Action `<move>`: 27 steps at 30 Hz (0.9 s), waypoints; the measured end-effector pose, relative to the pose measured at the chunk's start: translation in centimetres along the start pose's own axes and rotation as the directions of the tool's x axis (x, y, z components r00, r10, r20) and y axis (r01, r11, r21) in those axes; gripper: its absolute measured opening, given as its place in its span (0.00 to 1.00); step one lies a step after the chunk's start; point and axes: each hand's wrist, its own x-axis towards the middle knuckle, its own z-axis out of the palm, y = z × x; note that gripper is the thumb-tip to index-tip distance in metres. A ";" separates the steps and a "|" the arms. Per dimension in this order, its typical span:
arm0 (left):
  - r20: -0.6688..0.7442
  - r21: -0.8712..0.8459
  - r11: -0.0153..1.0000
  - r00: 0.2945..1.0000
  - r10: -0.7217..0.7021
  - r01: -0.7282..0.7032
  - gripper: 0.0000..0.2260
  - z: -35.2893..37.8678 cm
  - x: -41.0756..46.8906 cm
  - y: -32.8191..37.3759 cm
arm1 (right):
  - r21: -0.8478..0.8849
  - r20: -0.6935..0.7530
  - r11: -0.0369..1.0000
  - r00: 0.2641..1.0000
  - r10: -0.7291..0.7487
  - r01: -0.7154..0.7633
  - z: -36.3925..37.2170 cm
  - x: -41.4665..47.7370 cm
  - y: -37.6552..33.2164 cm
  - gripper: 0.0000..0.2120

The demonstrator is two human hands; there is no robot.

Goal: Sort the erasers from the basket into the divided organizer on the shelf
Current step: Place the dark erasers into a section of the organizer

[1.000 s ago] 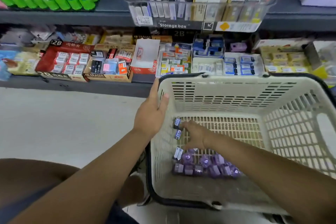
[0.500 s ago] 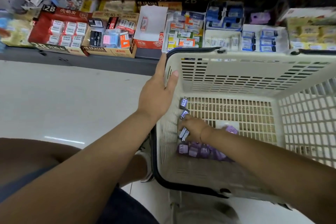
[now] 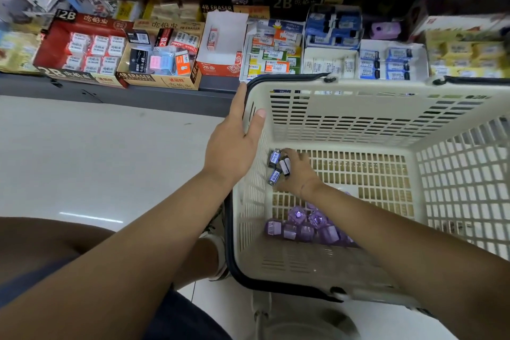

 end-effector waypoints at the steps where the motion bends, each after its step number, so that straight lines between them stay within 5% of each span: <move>1: -0.002 0.001 1.000 1.000 0.000 0.000 0.27 0.0 0.0 0.0 | -0.059 0.046 0.998 0.999 -0.021 0.023 0.2 0.0 -0.6 0.47; 5: -0.007 -0.001 1.000 1.000 -0.007 0.007 0.26 0.0 0.1 0.0 | -0.254 0.072 0.964 0.995 -0.064 0.080 0.2 0.8 -1.4 0.53; 13: -0.013 0.014 1.000 1.000 0.007 -0.007 0.27 0.0 0.0 0.1 | -0.325 0.022 0.927 0.982 -0.189 0.186 0.4 1.9 0.1 0.30; 19: -0.014 0.020 1.000 1.000 0.007 -0.007 0.27 0.1 0.0 0.0 | -0.346 0.011 0.921 0.983 -0.185 0.177 0.8 1.9 0.2 0.41; 27: -0.021 0.034 0.999 1.000 0.017 -0.016 0.27 0.1 0.0 -0.2 | -0.335 0.006 0.926 0.983 -0.183 0.174 0.8 2.3 0.1 0.35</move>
